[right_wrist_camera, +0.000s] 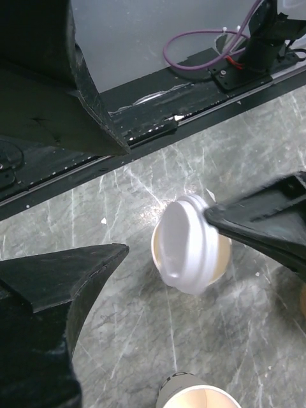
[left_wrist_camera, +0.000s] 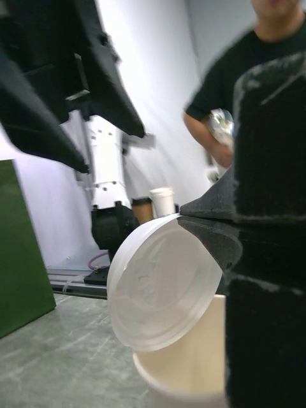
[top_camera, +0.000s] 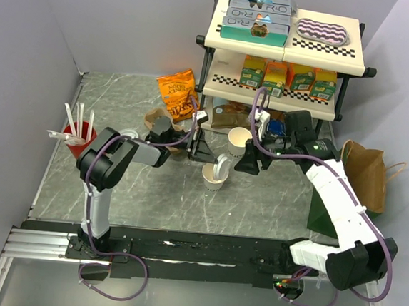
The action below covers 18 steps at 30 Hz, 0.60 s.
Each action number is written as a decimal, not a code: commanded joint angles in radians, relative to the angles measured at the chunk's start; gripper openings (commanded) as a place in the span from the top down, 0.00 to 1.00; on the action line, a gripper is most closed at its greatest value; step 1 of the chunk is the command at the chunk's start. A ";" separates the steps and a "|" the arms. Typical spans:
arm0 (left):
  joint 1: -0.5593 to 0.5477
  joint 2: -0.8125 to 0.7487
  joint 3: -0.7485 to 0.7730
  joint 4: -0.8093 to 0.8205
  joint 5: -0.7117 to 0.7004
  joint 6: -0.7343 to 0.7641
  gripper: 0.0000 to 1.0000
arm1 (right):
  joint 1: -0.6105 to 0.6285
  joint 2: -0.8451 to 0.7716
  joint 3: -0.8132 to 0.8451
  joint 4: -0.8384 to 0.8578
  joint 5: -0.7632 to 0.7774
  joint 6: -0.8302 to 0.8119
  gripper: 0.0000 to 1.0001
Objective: Pack the takeout coffee
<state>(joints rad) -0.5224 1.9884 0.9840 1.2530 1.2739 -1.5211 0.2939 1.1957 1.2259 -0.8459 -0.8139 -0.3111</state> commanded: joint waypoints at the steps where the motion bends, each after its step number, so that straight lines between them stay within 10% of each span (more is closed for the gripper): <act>1: 0.030 0.006 0.035 0.531 -0.031 -0.133 0.99 | -0.006 0.022 0.041 0.016 -0.033 -0.013 0.36; 18: 0.084 0.030 -0.039 0.458 -0.024 -0.077 0.82 | 0.016 0.142 0.001 0.146 0.053 0.041 0.30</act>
<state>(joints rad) -0.4541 2.0312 0.9661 1.2984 1.2510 -1.6569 0.2981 1.3060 1.2228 -0.7639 -0.7685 -0.2840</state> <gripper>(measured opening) 0.166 0.697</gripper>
